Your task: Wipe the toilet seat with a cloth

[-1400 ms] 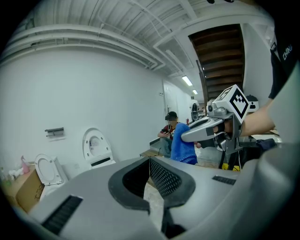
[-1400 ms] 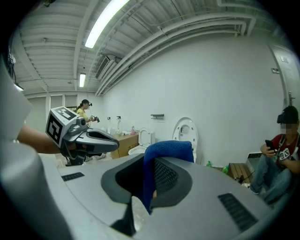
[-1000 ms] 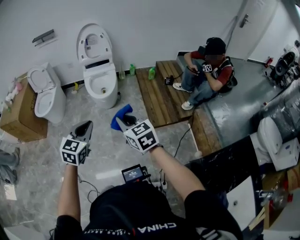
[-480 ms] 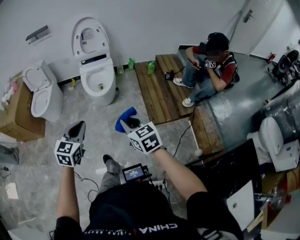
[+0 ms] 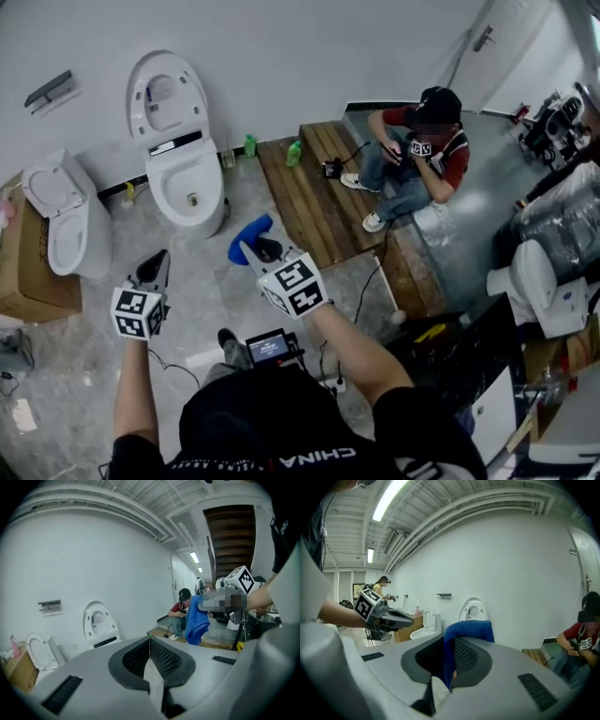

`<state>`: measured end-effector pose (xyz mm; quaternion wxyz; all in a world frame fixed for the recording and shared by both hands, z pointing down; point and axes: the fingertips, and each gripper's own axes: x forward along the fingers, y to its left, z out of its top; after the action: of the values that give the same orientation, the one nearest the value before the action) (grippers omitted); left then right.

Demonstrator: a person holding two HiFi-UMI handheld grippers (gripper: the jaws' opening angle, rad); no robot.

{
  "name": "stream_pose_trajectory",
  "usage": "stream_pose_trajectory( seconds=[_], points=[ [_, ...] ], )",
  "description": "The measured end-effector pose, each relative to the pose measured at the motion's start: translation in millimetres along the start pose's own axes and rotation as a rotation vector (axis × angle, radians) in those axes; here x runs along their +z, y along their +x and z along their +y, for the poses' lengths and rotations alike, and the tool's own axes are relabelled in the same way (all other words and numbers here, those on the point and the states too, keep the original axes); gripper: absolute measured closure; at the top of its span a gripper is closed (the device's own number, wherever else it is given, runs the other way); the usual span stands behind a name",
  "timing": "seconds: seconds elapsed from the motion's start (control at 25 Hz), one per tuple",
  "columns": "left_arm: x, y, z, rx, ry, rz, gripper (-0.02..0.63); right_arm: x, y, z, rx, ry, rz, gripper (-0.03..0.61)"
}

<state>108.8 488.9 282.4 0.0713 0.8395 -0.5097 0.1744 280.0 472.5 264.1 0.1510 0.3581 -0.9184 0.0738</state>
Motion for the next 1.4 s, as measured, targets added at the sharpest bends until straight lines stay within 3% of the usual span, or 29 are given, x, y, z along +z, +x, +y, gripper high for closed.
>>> stream_pose_trajectory(
  seconds=[0.28,0.76,1.16,1.4],
  points=[
    [6.4,31.7,90.3,-0.046,0.003,-0.013,0.600,40.1,94.2,6.2,-0.020,-0.003,0.018,0.534],
    [-5.2,77.2,163.6,-0.067,-0.018,0.019,0.600,47.7,193.0,-12.6,0.022,0.005,0.073,0.534],
    [-4.7,153.4,233.6,-0.020,-0.035,0.076,0.600,58.6,309.4,-73.6,0.126,0.028,0.097,0.534],
    [36.2,229.6,278.8,0.010,-0.029,0.085,0.600,93.0,382.1,-138.6,0.192,0.020,0.095,0.534]
  ],
)
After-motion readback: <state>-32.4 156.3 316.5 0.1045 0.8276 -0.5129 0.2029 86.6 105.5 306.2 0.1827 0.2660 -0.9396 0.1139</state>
